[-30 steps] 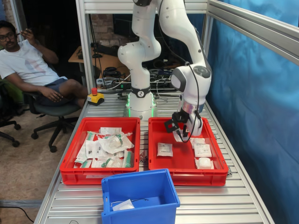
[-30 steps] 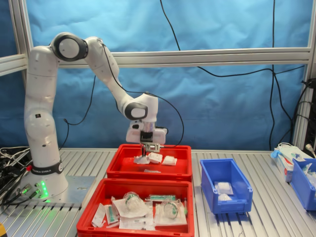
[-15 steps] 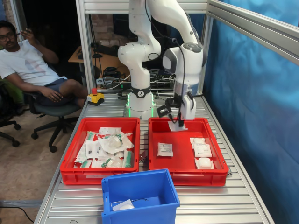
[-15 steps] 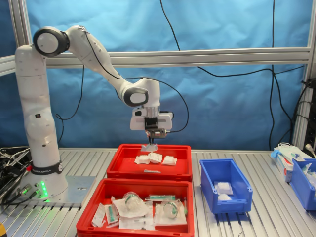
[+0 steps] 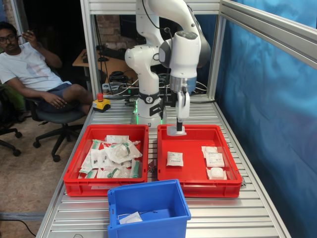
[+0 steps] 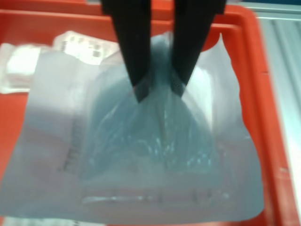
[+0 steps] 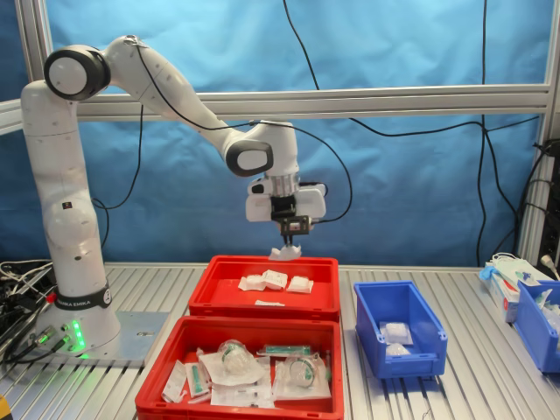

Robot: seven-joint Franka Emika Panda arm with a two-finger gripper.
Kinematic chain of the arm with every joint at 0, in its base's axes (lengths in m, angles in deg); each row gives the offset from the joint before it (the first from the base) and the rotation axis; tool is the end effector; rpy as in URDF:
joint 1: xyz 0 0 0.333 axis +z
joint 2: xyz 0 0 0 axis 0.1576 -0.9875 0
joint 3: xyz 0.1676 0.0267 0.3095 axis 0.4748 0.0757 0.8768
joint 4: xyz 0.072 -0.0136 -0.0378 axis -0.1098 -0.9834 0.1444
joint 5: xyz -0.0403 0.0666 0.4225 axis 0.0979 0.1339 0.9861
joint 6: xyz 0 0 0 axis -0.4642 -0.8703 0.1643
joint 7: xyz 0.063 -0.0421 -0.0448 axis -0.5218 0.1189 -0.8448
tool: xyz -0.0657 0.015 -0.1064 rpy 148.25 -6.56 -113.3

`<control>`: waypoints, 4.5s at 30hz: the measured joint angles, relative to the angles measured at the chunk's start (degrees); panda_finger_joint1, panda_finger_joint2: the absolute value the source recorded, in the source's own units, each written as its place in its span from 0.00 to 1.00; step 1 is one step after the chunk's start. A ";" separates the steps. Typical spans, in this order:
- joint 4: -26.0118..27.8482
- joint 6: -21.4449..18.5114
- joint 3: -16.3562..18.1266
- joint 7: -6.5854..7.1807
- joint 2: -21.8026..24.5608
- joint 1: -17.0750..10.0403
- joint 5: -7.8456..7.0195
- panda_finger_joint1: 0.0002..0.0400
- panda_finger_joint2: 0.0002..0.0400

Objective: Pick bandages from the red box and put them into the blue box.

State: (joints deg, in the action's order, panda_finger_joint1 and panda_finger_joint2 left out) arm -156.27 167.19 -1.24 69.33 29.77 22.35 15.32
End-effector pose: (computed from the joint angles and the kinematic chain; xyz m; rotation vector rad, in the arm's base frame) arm 0.5294 0.1170 0.3462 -1.1278 2.8447 -0.1225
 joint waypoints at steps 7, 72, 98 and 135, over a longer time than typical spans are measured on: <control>5.76 -1.46 -3.19 -0.30 -0.76 0.00 -0.10 0.06 0.06; 42.43 -3.69 -9.63 -0.46 -32.00 -2.60 7.68 0.06 0.06; 43.25 -4.52 -10.11 -0.46 -32.00 -2.60 7.71 0.46 0.46; 24.85 -5.82 -10.32 -0.47 -15.55 0.10 2.71 1.00 1.00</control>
State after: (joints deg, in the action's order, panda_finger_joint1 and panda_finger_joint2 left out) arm -131.42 161.37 -11.55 68.87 14.23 22.45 18.03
